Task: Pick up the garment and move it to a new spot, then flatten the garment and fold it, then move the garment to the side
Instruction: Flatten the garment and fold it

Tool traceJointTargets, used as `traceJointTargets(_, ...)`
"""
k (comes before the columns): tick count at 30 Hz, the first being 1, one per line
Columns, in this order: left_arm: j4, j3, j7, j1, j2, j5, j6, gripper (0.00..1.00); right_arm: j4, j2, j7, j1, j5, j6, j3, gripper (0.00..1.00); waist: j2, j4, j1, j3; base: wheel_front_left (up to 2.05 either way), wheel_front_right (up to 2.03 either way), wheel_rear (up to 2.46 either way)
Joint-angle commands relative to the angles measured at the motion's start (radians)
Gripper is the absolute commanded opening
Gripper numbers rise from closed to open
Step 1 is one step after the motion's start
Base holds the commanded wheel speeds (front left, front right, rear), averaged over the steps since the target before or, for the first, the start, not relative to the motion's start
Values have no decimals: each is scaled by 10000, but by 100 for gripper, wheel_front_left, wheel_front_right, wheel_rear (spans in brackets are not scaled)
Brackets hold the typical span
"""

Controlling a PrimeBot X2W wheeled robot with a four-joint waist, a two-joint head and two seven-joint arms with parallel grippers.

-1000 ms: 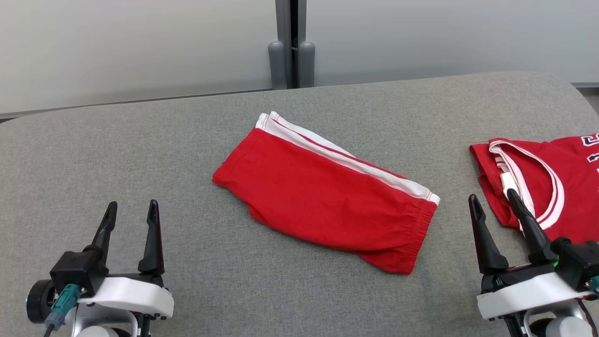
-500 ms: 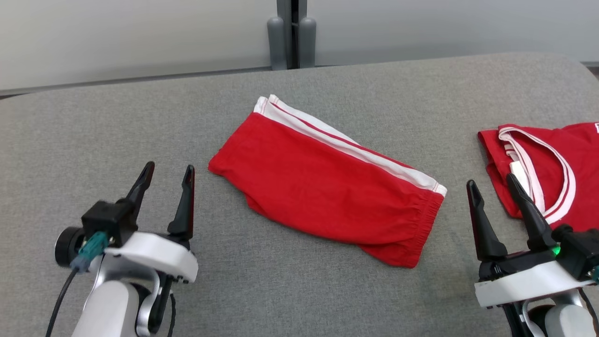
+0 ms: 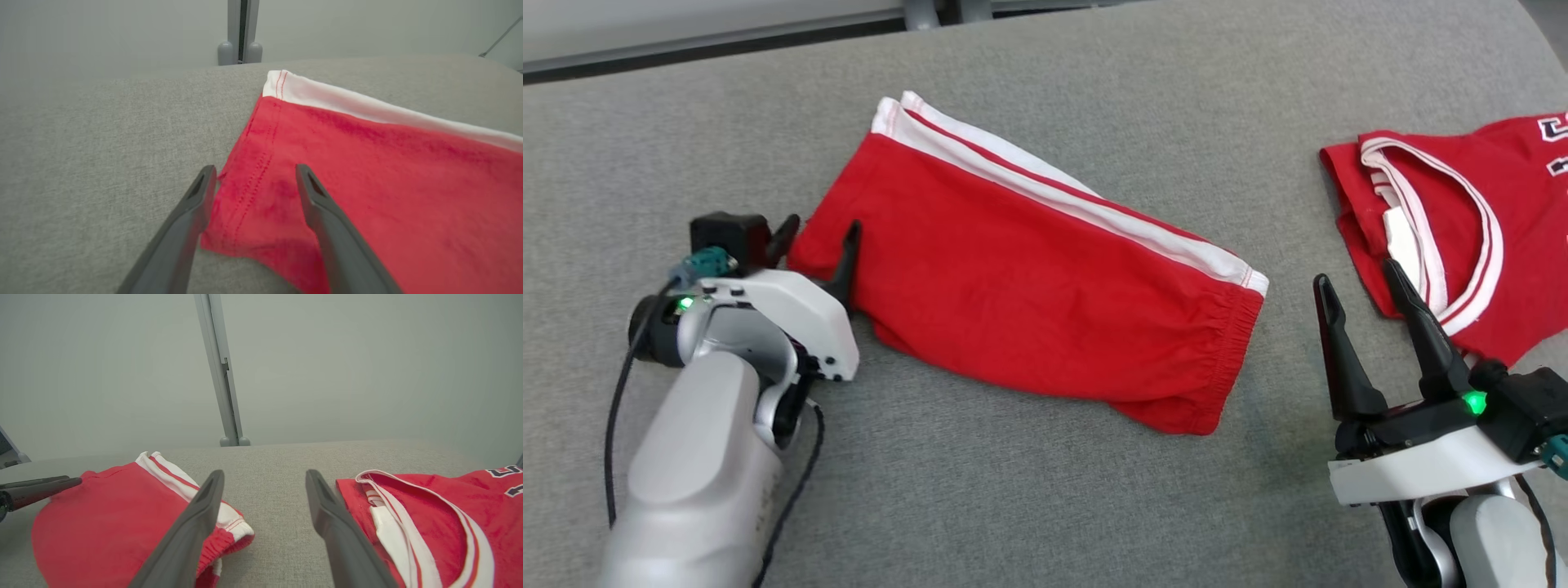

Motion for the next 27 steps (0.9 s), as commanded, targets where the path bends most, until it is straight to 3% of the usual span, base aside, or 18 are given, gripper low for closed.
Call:
traceJointTargets(1, 589, 28, 130, -505, 145, -54, -66, 100, 103, 10, -134, -156, 63, -4, -6, 100, 0, -258, 0, 289, 0, 0, 0)
traceJointTargets(9, 2342, -311, 1504, -1318, 306, -227, -278, 100, 339, -22, -245, -281, 176, -3, -16, 100, 0, -302, 0, 330, 0, 0, 0)
traceJointTargets(10, 2488, -384, 1720, -1374, 299, -273, -299, 86, 340, -23, -246, -293, 167, -3, -24, 100, 0, -301, 0, 322, 0, 0, 0)
traceJointTargets(11, 2569, -484, 1807, -1408, 300, -256, -328, 27, 338, -20, -244, -292, 149, -3, -33, 100, 0, -292, 0, 313, 0, 0, 0)
traceJointTargets(12, 2625, -707, 2003, -1474, 250, -236, -387, 0, 324, 4, -247, -302, 139, -4, -63, 100, 0, -275, 0, 291, 0, 0, 0)
traceJointTargets(16, 2441, -931, 1883, -1483, 394, -155, -398, 0, 309, 71, -259, -326, 107, -3, -101, 100, 0, -212, 0, 239, 0, 0, 0)
traceJointTargets(19, 2174, -757, 1533, -1273, 470, -262, -152, 0, 316, 57, -256, -255, 92, -3, -119, 100, 0, -97, 0, 142, 0, 0, 0)
traceJointTargets(27, 786, -80, 880, 860, 460, -967, 430, 0, 281, -36, -23, 135, 44, -3, -221, 100, 0, 574, 0, -409, 0, 0, 0)
